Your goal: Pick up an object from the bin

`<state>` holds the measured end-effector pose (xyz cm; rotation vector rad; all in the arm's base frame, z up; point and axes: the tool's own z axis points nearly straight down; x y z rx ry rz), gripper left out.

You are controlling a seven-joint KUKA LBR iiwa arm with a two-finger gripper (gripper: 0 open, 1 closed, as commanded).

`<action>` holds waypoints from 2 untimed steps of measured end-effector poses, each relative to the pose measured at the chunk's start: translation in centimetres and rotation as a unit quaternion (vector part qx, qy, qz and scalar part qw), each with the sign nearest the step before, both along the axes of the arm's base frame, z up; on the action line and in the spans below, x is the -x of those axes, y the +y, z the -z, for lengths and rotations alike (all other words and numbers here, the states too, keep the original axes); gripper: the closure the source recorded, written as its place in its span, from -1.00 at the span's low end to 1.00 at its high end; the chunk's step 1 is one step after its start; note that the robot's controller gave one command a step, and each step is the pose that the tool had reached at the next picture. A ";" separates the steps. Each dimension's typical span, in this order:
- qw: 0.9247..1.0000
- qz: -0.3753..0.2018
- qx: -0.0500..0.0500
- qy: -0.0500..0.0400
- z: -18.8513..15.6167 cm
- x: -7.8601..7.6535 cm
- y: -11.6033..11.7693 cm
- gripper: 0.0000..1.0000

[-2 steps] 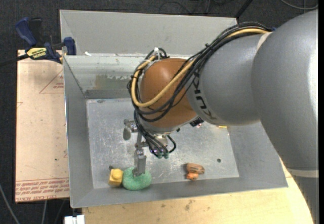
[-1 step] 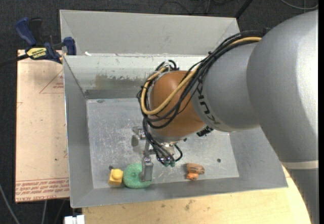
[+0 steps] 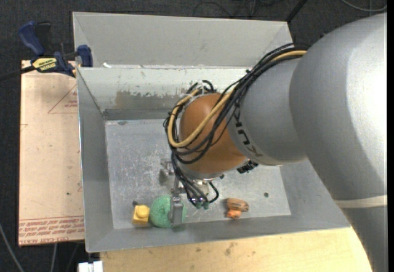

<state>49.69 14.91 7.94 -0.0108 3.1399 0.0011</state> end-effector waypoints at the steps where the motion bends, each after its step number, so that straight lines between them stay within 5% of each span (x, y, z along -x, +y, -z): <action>1: 0.993 -0.118 0.001 0.002 0.6 0.6 2.1 1.00; 2: 0.993 -0.118 0.000 0.002 0.6 0.6 2.1 1.00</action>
Offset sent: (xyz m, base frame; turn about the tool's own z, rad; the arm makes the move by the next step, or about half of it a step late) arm 0.0000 0.0000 0.0000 0.0000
